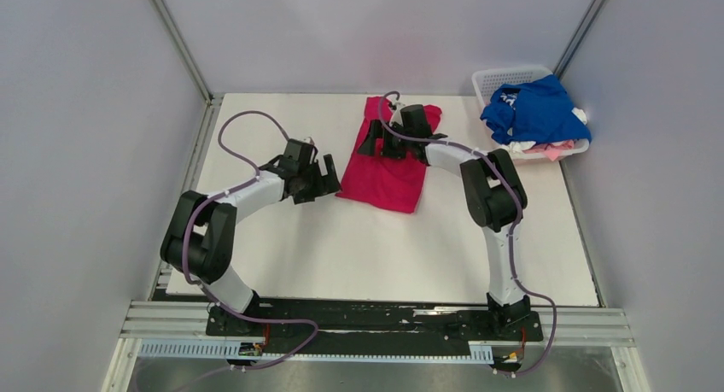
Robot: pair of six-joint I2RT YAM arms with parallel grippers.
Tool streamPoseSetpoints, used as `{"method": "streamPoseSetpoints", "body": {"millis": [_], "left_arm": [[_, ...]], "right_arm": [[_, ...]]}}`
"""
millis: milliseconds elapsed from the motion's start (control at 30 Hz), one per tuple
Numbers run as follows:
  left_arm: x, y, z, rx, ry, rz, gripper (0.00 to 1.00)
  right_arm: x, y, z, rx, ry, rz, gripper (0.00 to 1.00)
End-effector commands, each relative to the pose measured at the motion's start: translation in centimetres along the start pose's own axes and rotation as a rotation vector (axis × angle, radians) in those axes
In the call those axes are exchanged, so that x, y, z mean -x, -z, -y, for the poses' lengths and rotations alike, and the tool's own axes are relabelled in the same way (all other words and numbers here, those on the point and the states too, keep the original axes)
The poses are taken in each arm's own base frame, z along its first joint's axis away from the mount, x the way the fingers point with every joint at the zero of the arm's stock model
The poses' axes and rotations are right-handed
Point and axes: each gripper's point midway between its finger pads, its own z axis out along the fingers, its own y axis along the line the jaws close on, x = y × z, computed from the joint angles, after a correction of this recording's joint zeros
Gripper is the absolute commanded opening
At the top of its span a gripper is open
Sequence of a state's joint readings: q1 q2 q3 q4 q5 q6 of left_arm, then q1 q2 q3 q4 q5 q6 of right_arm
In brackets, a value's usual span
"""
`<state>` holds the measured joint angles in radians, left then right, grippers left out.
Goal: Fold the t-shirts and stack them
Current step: Fold the folded rectangular tshirt in 1/3 of the way, then grab one side of the 2/3 rectangular tshirt with both arms
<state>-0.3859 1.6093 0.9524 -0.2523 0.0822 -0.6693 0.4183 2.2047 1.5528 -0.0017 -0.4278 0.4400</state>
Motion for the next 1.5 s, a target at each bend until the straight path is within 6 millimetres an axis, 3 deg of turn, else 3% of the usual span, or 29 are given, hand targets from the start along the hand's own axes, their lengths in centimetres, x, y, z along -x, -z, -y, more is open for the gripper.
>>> {"method": "streamPoseSetpoints", "body": {"millis": [0,67,133,267,333,500,667,733,800,967,1033,1133,1200,1300,1467], "left_arm": [[1.3,-0.8,1.5,-0.040,0.005,0.013,1.00],[1.5,-1.3,1.6,-0.039,0.004,0.010,1.00],[1.4,-1.9,1.6,-0.037,0.008,-0.005,0.98],[0.4,-3.1,1.6,-0.041,0.015,-0.060,0.91],[0.0,-3.6,1.8,-0.055,0.019,-0.080,0.85],[-1.0,-4.5,1.9,-0.039,0.013,-0.129,0.67],[-2.1,-4.9,1.6,0.007,-0.004,-0.151,0.63],[-2.2,-5.1,1.3,0.026,-0.003,-0.157,0.59],[-2.2,-5.3,1.3,0.032,-0.005,-0.168,0.48],[-2.8,-5.5,1.3,0.036,-0.010,-0.184,0.40],[-3.0,-5.6,1.1,0.052,-0.013,-0.185,0.31],[-3.6,-5.8,0.6,0.097,-0.031,-0.202,0.07],[-3.7,-5.8,0.4,0.113,-0.038,-0.202,0.00],[-3.7,-5.8,0.2,0.127,-0.042,-0.195,0.00],[-3.6,-5.3,0.1,0.130,-0.044,-0.184,0.00]], "right_arm": [[2.3,2.7,-4.7,0.114,0.064,0.050,1.00],[2.7,5.1,-6.1,0.128,0.095,0.072,1.00],[2.3,6.9,-6.1,0.099,0.111,0.090,1.00],[0.3,9.9,-4.7,0.004,0.099,0.112,1.00],[-1.6,11.3,-3.9,-0.033,0.076,0.102,1.00],[-4.9,14.5,-0.9,-0.202,0.002,0.108,1.00],[-7.0,17.2,2.0,-0.370,-0.087,0.135,1.00],[-7.8,17.7,1.9,-0.368,-0.105,0.131,1.00],[-8.8,18.0,2.1,-0.366,-0.119,0.116,1.00],[-11.3,18.2,2.6,-0.376,-0.172,0.061,0.99],[-12.1,17.9,2.6,-0.367,-0.197,0.036,0.97],[-12.9,17.4,3.4,-0.386,-0.219,0.017,0.87],[-13.2,16.9,3.9,-0.403,-0.230,0.016,0.79],[-13.1,16.0,3.8,-0.374,-0.242,0.024,0.67],[-13.1,14.5,3.7,-0.330,-0.288,0.041,0.56]]}}
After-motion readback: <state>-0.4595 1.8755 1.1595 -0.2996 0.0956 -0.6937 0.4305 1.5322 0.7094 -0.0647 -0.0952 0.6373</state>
